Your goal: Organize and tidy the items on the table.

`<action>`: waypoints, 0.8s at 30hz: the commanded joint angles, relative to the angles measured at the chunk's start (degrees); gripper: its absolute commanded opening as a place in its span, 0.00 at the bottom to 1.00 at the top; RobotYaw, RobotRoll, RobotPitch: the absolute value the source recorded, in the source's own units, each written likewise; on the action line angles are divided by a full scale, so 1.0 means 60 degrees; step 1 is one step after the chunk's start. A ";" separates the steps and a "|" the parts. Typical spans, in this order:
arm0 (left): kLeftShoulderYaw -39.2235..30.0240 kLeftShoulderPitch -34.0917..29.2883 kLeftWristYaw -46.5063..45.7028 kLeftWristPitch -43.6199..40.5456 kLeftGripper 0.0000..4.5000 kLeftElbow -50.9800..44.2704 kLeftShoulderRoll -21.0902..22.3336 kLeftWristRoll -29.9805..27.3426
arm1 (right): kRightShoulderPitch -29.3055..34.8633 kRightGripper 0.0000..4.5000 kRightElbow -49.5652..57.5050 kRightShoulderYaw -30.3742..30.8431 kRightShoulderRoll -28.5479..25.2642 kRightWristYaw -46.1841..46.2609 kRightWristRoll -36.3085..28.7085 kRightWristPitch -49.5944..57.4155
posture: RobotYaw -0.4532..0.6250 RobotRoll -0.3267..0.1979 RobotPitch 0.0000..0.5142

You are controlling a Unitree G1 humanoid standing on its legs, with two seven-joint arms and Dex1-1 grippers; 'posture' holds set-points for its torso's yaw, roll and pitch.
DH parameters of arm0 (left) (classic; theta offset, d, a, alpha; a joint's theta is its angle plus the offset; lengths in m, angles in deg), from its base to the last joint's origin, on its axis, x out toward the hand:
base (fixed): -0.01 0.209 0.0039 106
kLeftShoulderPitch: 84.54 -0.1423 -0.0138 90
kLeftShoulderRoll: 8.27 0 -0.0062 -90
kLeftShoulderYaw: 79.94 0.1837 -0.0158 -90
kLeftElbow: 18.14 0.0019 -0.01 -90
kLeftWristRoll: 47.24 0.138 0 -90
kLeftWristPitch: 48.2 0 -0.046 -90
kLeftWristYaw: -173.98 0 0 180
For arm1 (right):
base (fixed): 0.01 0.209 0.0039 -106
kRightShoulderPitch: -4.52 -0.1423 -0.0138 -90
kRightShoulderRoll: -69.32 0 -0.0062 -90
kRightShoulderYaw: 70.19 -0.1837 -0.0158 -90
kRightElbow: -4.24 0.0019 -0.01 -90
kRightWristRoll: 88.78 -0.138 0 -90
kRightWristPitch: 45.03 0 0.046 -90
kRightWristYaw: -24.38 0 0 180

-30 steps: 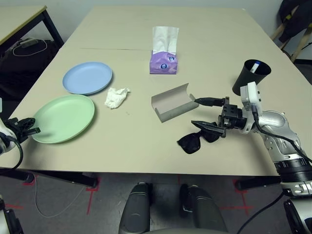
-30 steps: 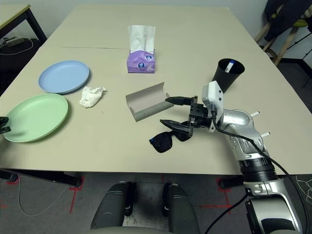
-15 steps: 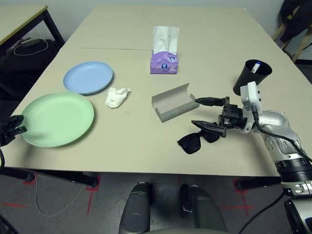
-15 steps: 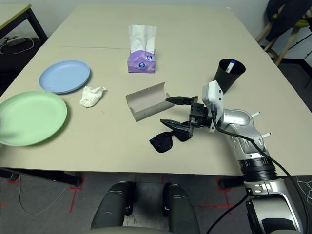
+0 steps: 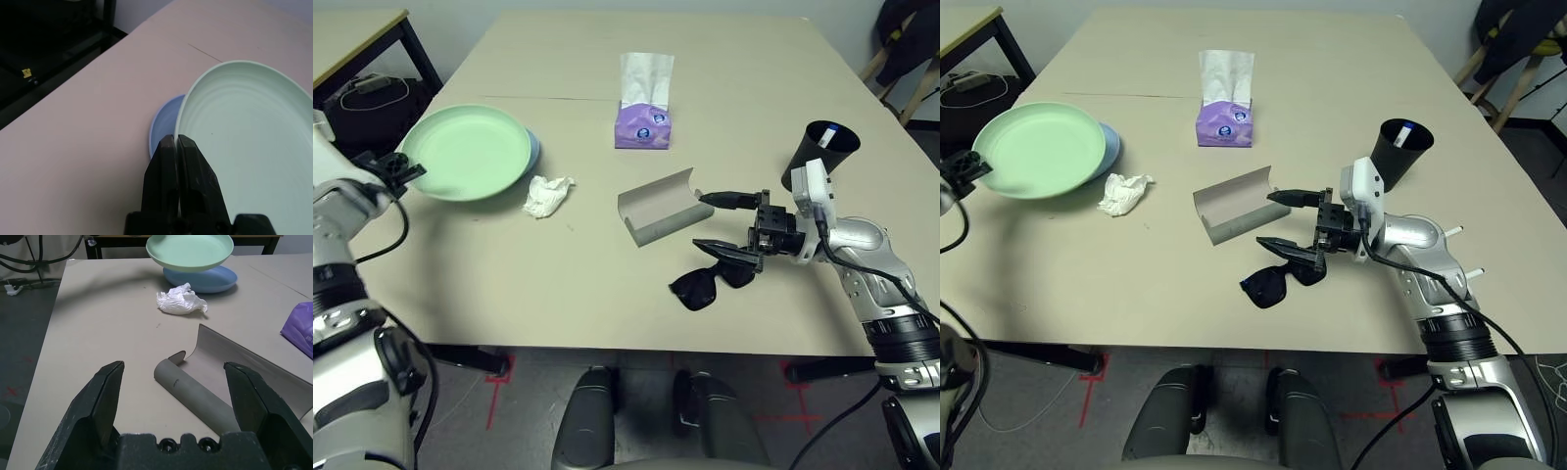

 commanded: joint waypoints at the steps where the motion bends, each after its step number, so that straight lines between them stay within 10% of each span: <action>1: 0.0247 0.0533 -0.0336 0.1123 0.01 0.1274 -0.0045 0.0424 | 0.0112 1.00 0.0217 -0.0029 -0.0080 0.0016 -0.0055 0.0049 | 0.50 0.62 0.26; 20: 0.0706 0.1598 -0.0496 0.2833 0.01 0.3588 -0.0424 0.0587 | 0.0098 1.00 -0.0436 -0.0512 0.0415 0.1424 0.0041 -0.0195 | 0.50 0.62 0.25; 24: 0.0725 0.1630 -0.0679 0.2892 0.25 0.3728 -0.0451 0.0600 | 0.0123 1.00 -0.0264 -0.0566 0.0567 0.1670 -0.0139 -0.0001 | 0.50 0.62 0.25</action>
